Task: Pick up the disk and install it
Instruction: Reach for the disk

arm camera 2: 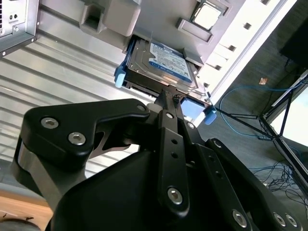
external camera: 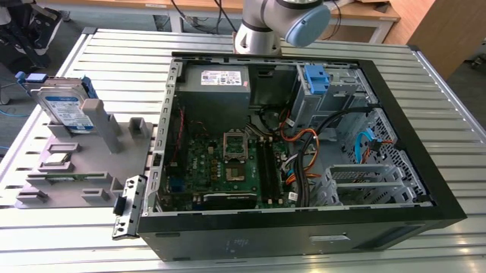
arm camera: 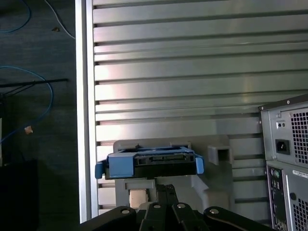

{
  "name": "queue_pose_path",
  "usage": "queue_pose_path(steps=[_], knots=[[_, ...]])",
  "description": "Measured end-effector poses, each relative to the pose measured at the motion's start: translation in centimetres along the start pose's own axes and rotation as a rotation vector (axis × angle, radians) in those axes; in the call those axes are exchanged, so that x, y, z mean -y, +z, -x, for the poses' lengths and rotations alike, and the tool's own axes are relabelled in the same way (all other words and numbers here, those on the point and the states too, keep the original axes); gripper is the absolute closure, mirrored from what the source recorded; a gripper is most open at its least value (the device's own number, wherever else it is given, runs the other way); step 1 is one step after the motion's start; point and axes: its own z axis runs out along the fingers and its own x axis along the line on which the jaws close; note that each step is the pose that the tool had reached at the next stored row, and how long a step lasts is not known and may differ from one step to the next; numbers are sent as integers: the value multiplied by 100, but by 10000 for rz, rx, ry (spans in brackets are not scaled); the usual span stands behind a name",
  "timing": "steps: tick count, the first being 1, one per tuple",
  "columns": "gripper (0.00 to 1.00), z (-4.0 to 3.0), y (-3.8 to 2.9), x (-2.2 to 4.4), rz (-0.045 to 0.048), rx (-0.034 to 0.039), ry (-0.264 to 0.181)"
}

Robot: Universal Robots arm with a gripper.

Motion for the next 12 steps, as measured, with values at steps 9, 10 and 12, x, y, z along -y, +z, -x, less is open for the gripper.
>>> queue_pose_path(steps=[9,10,12], knots=[[89,-24,70,-7,-48,1,-5],[89,-29,74,-12,-48,1,-5],[89,-38,81,-23,-47,2,-5]])
